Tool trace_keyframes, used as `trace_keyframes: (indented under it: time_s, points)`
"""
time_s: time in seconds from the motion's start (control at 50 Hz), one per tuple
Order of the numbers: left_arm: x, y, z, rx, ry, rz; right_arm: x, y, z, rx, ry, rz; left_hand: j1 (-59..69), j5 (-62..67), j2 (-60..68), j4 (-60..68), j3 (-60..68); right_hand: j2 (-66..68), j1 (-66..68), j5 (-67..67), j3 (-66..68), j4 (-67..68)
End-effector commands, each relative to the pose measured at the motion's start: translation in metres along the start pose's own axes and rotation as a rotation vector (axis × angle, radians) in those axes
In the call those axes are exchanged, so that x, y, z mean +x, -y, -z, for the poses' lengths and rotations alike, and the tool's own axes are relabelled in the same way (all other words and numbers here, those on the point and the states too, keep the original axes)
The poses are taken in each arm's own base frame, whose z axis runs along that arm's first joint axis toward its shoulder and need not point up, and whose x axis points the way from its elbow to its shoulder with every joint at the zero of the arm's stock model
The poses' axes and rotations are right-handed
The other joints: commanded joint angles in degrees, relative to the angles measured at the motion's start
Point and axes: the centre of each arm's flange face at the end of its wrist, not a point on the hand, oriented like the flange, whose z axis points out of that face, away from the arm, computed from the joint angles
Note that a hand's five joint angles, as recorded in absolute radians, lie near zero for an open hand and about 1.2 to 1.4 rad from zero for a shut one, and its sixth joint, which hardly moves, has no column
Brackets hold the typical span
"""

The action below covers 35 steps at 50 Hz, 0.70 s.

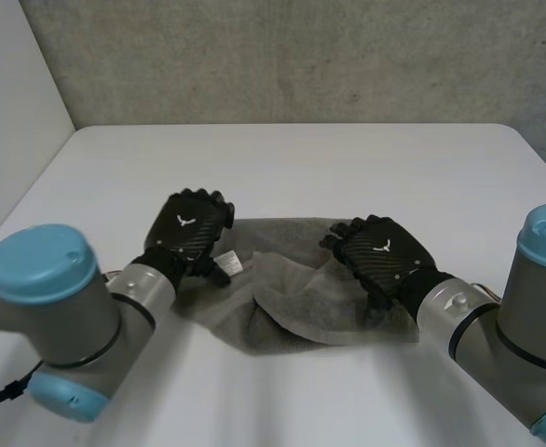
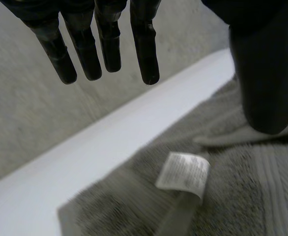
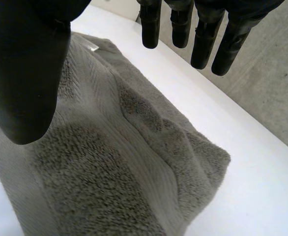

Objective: Fold the towel.

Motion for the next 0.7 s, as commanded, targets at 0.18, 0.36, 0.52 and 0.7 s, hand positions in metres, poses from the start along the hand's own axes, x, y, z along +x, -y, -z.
trace_keyframes:
  time_s: [0.18,0.36,0.52,0.7]
  points:
    - [0.012,-0.039,-0.024,-0.160,-0.117,0.031,-0.027,-0.009,-0.016,0.031,0.069,-0.131,-2.5,-0.5,-2.8,-2.5,-2.5,-3.3,-2.7,-2.8,-2.7,-3.3]
    - [0.016,-0.042,-0.025,-0.165,-0.126,0.032,-0.035,-0.015,-0.023,0.013,0.092,-0.121,0.1,2.0,-0.3,0.1,0.1,33.9,34.5,34.3,34.5,33.9]
    - [0.017,-0.041,-0.025,-0.163,-0.125,0.030,-0.028,-0.007,-0.020,0.035,0.074,-0.123,26.6,28.6,26.3,26.6,26.6,66.1,66.7,66.6,66.7,66.1]
    - [0.024,-0.037,-0.021,-0.158,-0.146,0.025,0.009,-0.007,-0.021,0.039,-0.030,-0.144,39.4,41.4,39.1,39.4,39.4,66.1,66.7,66.6,66.7,66.1]
